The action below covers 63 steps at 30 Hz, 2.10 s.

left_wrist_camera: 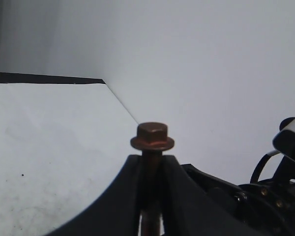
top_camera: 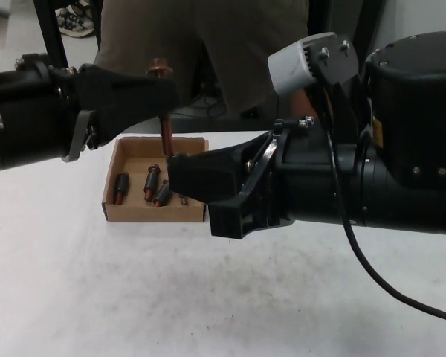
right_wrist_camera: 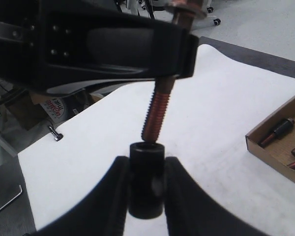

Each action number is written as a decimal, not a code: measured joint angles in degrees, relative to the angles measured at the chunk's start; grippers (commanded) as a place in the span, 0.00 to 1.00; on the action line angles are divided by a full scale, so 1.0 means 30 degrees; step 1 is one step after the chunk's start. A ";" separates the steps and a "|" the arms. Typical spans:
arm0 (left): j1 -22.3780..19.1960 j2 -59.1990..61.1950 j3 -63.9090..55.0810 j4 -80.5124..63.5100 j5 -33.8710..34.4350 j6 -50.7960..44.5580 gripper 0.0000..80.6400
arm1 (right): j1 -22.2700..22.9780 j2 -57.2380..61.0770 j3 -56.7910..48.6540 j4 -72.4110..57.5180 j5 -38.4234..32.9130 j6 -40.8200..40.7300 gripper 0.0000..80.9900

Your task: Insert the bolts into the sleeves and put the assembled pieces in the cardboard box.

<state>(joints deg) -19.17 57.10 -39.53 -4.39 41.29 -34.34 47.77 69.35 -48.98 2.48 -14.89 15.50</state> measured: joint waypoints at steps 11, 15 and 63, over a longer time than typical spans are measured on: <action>-0.0456 0.0000 0.0000 0.0002 0.0000 0.0000 0.01 | 0.0000 0.0000 0.0000 -0.0107 0.0314 0.0265 0.00; -0.0452 0.0000 0.0000 0.0002 0.0000 0.0000 0.01 | 0.0087 0.0000 0.0000 -0.0153 0.0800 0.0435 0.00; -0.0452 -0.0168 0.0000 0.3653 0.0463 0.4924 0.01 | -0.0044 0.0179 0.0006 0.1041 0.0118 -0.3145 0.00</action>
<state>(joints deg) -20.52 56.59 -39.53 6.57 42.68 -19.57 47.64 69.89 -48.97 5.60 -14.53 6.07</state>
